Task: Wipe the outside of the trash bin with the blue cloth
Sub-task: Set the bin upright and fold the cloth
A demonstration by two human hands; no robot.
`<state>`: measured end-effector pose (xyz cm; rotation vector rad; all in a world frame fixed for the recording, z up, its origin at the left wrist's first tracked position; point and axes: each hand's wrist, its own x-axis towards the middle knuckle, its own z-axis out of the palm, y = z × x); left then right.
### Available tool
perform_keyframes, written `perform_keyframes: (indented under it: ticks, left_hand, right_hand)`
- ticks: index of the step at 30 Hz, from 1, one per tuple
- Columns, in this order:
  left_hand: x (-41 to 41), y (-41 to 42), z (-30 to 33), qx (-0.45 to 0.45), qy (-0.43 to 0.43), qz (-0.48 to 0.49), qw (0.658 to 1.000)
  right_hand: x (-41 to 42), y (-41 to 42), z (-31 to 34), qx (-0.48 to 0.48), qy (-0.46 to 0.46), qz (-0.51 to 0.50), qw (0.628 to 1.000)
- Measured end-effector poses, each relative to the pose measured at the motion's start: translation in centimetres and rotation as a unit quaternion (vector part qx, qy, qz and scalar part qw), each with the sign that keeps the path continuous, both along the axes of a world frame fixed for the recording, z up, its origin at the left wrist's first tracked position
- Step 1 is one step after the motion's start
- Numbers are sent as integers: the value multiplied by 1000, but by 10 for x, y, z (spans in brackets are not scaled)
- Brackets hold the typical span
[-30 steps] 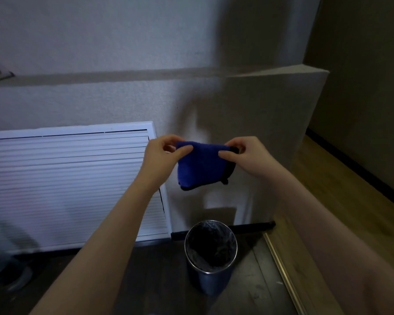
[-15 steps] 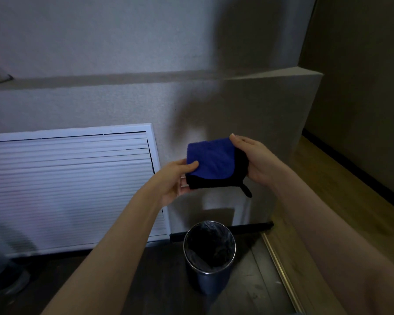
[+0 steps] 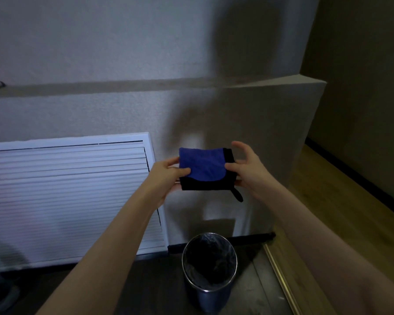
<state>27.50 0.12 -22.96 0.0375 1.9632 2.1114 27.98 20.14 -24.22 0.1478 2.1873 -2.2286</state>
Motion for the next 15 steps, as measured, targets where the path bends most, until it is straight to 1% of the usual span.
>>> perform_keyframes:
  ticks: [5,8,10,15]
  left_hand:
    - [-46,6,15,-8,31,0,999]
    - [-78,7,32,0,46,12,999]
    - [-98,7,47,-4,61,20,998]
    - [-142,2,95,-32,95,40,994]
  right_hand:
    - [-43,-5,11,16,89,-18,996]
    - [-77,-6,31,60,130,-17,990]
    - [-99,-7,47,85,138,-22,987]
    - [-153,-8,102,81,116,8,990]
